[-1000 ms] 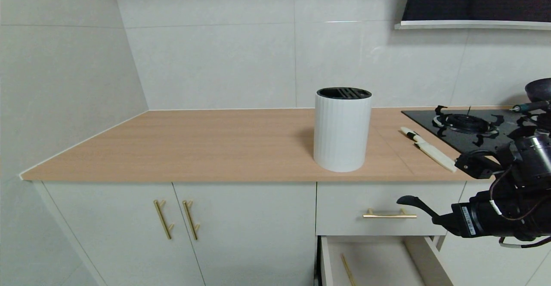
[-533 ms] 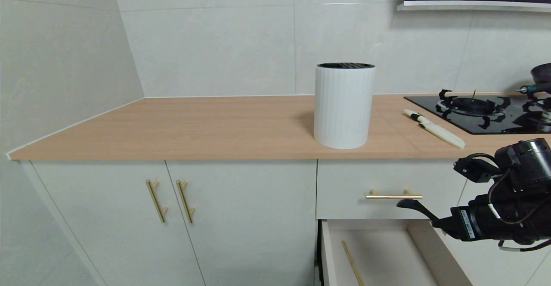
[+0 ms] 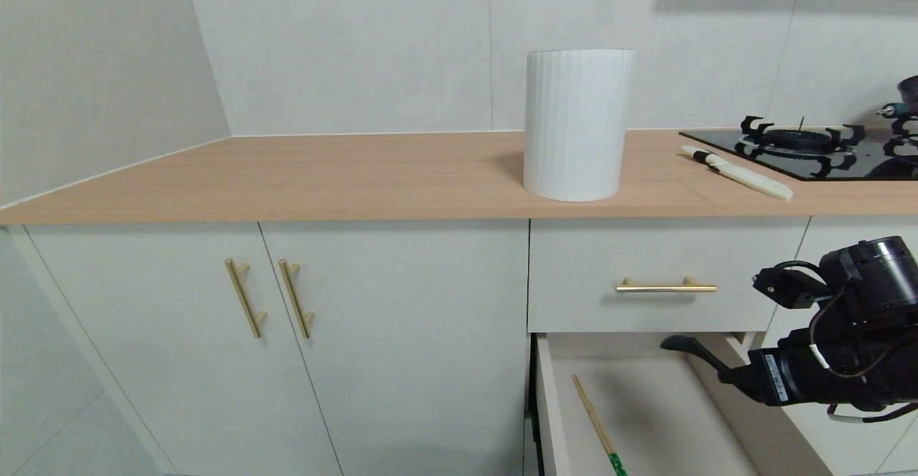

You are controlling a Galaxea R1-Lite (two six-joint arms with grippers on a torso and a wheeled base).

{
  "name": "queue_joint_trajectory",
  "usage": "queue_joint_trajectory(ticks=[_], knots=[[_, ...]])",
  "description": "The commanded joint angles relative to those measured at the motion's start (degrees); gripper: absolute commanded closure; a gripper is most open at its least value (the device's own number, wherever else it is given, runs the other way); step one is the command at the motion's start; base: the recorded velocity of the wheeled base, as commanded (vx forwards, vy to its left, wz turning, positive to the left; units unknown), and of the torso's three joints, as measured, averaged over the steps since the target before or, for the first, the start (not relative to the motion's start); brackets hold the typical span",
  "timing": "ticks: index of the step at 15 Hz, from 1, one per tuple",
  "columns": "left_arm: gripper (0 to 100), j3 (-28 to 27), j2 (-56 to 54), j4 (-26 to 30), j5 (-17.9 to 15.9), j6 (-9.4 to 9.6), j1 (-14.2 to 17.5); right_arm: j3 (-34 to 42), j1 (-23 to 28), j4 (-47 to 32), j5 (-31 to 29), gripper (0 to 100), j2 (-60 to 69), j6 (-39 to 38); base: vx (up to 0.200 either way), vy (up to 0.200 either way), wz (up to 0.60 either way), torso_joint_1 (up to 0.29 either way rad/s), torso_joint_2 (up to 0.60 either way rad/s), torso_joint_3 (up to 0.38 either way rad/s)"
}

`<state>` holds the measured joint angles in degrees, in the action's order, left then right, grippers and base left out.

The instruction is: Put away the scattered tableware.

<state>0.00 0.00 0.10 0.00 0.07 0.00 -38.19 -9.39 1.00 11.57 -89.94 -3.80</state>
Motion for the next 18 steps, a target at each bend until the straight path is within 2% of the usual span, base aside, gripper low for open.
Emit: queue_joint_trajectory(ticks=[1, 6, 8, 13, 17, 18], knots=[[0, 0.0, 0.0, 0.0, 0.1, 0.01, 0.0, 0.1, 0.0, 0.1, 0.0, 100, -0.7, 0.0, 0.0, 0.0, 0.0, 0.0, 0.0, 0.0], [0, 0.0, 0.0, 0.0, 0.0, 0.01, 0.0, 0.3, -0.3, 2.3, -0.6, 100, -7.0, 0.2, 0.0, 0.0, 0.0, -0.038, 0.07, 0.049], [0, 0.0, 0.0, 0.0, 0.0, 0.01, 0.0, 0.3, -1.7, 5.3, -5.2, 100, -13.6, -0.2, 0.0, 0.0, 0.0, 0.0, 0.0, 0.0], [0, 0.0, 0.0, 0.0, 0.1, 0.01, 0.0, 0.1, -3.4, 17.9, -9.5, 100, -30.3, -4.1, 0.0, 0.0, 0.0, 0.0, 0.0, 0.0], [0, 0.0, 0.0, 0.0, 0.1, 0.01, 0.0, -1.4, -4.1, 20.9, -12.3, 100, -38.2, -4.1, 0.0, 0.0, 0.0, 0.0, 0.0, 0.0], [0, 0.0, 0.0, 0.0, 0.1, 0.01, 0.0, -2.2, -4.5, 20.9, -14.9, 100, -39.3, -4.1, 0.0, 0.0, 0.0, 0.0, 0.0, 0.0]])
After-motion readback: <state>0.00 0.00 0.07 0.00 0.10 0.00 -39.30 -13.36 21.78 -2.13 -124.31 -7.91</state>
